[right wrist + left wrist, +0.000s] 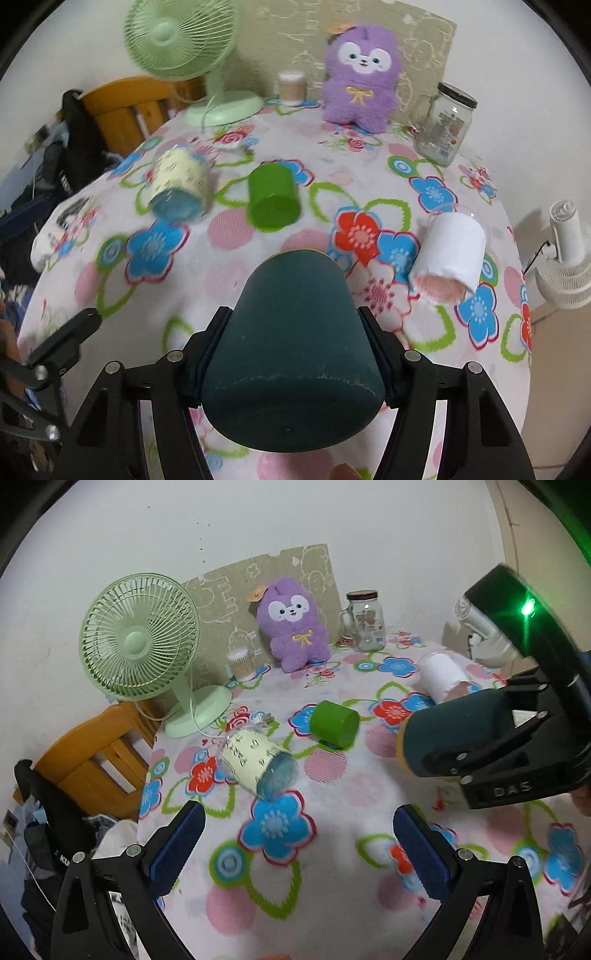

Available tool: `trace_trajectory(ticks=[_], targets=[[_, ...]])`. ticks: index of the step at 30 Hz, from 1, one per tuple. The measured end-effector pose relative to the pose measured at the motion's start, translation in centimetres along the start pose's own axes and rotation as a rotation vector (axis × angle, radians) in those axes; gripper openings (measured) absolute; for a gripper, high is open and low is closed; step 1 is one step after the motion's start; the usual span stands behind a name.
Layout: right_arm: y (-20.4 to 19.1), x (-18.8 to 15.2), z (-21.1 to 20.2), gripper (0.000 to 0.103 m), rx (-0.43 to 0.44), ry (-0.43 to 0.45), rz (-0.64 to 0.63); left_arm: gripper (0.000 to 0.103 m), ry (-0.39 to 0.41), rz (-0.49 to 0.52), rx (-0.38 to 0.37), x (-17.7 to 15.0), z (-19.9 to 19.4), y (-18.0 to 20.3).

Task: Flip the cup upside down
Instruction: 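Lift the teal cup with the right gripper and carry it toward the left gripper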

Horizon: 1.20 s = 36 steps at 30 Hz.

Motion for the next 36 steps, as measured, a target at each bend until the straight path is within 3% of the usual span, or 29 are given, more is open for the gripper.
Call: trace_trajectory(ticks=[9,16,19,24,26,28,32,36], targets=[[-3.7,-3.8,-5.1,0.068,0.176,0.179,-0.001,0.103,0.004,-0.073,-0.042,-4.0,-4.1,-0.1],[-6.0,-7.5,-4.7,0.068,0.235,0.284,0.025,0.103,-0.042,-0.133,-0.036,-8.3,-4.5,0.0],[-6.4,-8.4,-3.7,0.068,0.217,0.321,0.049,0.103,-0.067,-0.159,-0.046,-9.9,-4.3,0.2],[-7.1,-9.8,-1.2,0.069,0.198,0.236,0.053,0.103,-0.098,-0.208,-0.065,-11.8,-4.1,0.4],[-7.1,-10.1,-0.7,0.078,0.172,0.196,0.059,0.103,-0.098,-0.223,-0.07,-12.1,-4.3,0.3],[-6.9,-10.5,-1.0,0.091,0.179,0.203,0.072,0.103,-0.091,-0.24,-0.078,-12.1,-4.5,0.0],[-6.3,-10.8,-2.1,0.091,0.245,0.231,0.109,0.103,-0.074,-0.252,-0.078,-11.8,-5.0,-0.2],[-5.6,-10.9,-3.0,0.091,0.224,0.249,0.116,0.103,-0.056,-0.252,-0.07,-11.5,-5.3,-0.1]])
Point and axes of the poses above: each gripper's, at about its wrist camera, not at the fingertips, and z roughly the way its jaws point, y to its right, x to its top, the point moved 7 cm from there along z, roughly the way its jaws point, and after that the axes turned 7 degrees about -y, right-handed, at the moved point
